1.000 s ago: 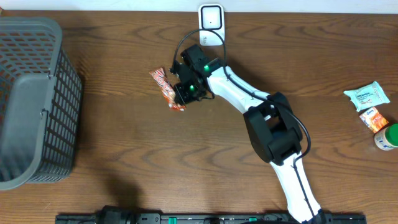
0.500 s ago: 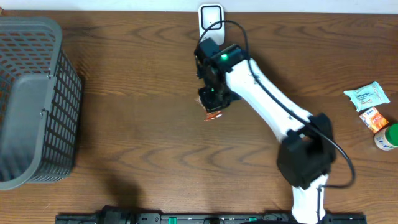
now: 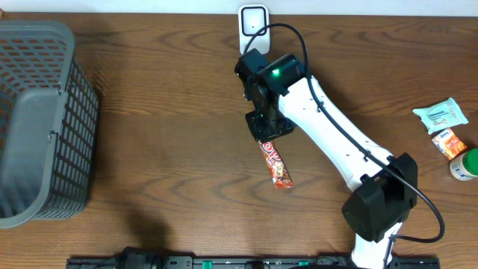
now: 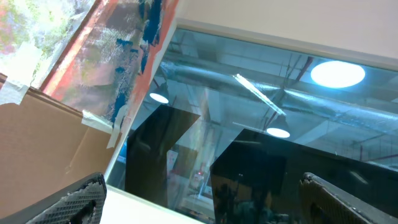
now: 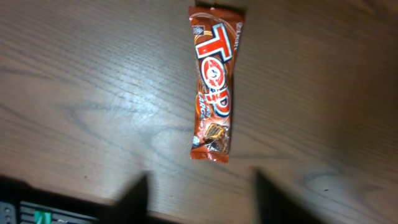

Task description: Scan the item barcode

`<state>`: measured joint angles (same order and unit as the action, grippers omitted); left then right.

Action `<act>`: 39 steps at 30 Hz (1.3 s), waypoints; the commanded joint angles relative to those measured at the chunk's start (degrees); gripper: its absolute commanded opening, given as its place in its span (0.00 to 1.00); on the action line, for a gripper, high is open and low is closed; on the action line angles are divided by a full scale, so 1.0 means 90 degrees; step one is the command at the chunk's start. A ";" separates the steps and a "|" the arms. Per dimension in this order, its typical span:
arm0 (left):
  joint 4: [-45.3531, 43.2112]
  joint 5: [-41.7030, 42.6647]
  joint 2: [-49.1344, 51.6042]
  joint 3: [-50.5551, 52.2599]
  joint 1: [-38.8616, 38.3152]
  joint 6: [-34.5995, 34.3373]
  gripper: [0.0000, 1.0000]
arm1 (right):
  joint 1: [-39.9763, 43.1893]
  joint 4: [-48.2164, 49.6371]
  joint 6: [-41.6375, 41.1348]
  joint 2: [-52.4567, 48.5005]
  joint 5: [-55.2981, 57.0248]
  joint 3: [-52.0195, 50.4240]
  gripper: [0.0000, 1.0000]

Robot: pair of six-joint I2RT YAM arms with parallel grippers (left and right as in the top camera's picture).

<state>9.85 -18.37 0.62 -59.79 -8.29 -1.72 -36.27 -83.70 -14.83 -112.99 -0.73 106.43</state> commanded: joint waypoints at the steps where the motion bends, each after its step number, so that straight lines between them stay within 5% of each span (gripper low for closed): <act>1: -0.0036 -0.0039 -0.0051 0.0007 0.0024 -0.0061 0.98 | -0.0107 0.0153 0.0010 0.0104 0.0508 -0.0061 0.79; 5: -0.0039 -0.0039 -0.0051 0.0007 0.0024 -0.0061 0.98 | -0.0393 0.0872 -0.0049 -0.0017 0.1566 -0.0418 0.86; 10: -0.0039 -0.0039 -0.0051 0.0007 0.0024 -0.0061 0.98 | -0.0857 0.2176 -0.0401 -0.0270 0.2256 -0.1384 0.59; 15: -0.0039 -0.0039 -0.0051 0.0005 0.0024 -0.0061 0.98 | -0.1321 0.3220 -0.0401 -0.0787 0.3485 -0.1953 0.59; 29: -0.0087 -0.0039 -0.0051 0.0005 0.0027 -0.0061 0.98 | -0.1331 0.3053 -0.1015 -0.1749 0.3869 -0.1960 0.54; 37: -0.0090 -0.0039 -0.0051 0.0005 0.0024 -0.0058 0.98 | -0.1302 0.2873 -0.1282 -0.2472 0.3388 -0.1965 0.03; 39: -0.0090 -0.0039 -0.0051 0.0005 0.0027 -0.0061 0.98 | -0.1309 0.2764 -0.1277 -0.2543 0.3330 -0.1962 0.01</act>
<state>9.37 -18.37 0.62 -59.79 -8.29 -1.72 -48.69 -58.74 -24.58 -129.95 37.78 90.70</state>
